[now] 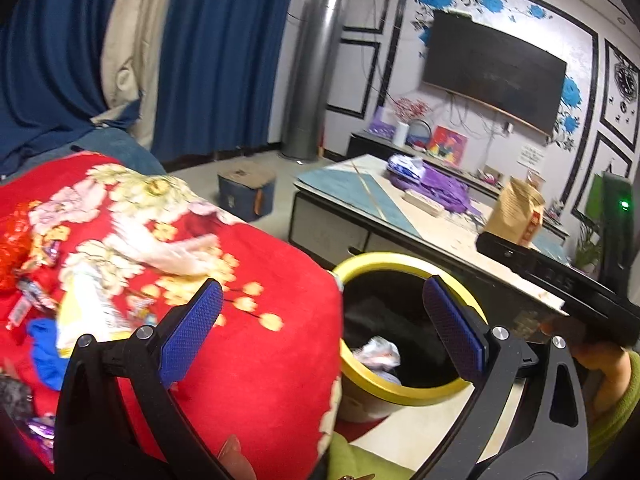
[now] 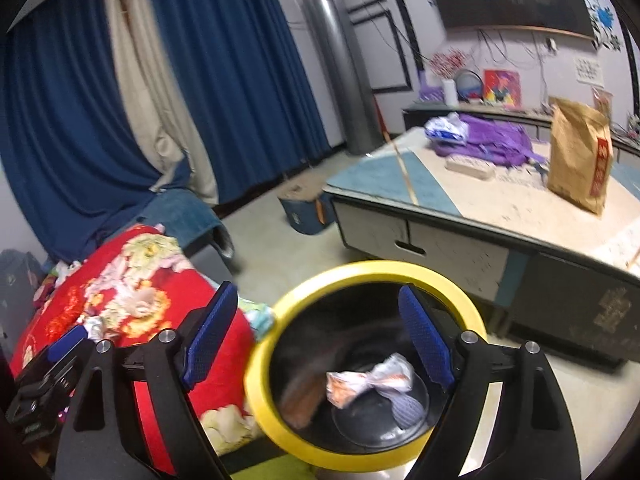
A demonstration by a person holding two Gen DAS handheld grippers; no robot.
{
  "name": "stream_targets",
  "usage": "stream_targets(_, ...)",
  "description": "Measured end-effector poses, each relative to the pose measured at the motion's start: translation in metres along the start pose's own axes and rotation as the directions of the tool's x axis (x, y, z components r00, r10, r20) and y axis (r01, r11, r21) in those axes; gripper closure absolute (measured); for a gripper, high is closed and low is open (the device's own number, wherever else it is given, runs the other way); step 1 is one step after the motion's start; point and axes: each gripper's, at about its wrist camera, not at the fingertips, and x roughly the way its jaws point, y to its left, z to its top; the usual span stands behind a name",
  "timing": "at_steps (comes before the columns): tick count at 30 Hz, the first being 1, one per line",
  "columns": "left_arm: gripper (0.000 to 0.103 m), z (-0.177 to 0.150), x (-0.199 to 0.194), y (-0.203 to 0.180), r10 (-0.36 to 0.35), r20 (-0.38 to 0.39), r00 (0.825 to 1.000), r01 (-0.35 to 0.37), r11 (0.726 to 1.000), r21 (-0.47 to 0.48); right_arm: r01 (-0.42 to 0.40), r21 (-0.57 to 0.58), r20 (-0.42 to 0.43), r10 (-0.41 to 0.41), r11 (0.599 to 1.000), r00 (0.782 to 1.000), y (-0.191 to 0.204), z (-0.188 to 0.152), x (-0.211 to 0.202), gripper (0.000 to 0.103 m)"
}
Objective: Collect trash
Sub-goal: 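Open the right tool over the bin while the left tool releases the white bag, then move both tools back over the bed toward the remaining wrappers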
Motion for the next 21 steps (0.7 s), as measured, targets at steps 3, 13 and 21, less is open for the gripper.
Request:
stream_targets(3, 0.011, 0.004, -0.01, 0.009, 0.034, 0.033, 0.999, -0.034, 0.999, -0.005, -0.024, -0.02, 0.028, 0.024, 1.0, 0.999, 0.013, 0.003, -0.008, 0.021)
stream_targets(13, 0.011, 0.018, -0.039, 0.039, 0.108, 0.119, 0.987, -0.102, 0.993, -0.058, -0.082, -0.093, 0.043, 0.086, 0.992, 0.995, 0.051, 0.002, -0.025, 0.019)
stream_targets(21, 0.011, 0.024, -0.061, 0.064, 0.182, 0.163, 0.97, -0.165, 0.98, -0.113, -0.126, -0.149, 0.033, 0.132, 0.981, 0.991, 0.081, -0.005, -0.03, 0.018)
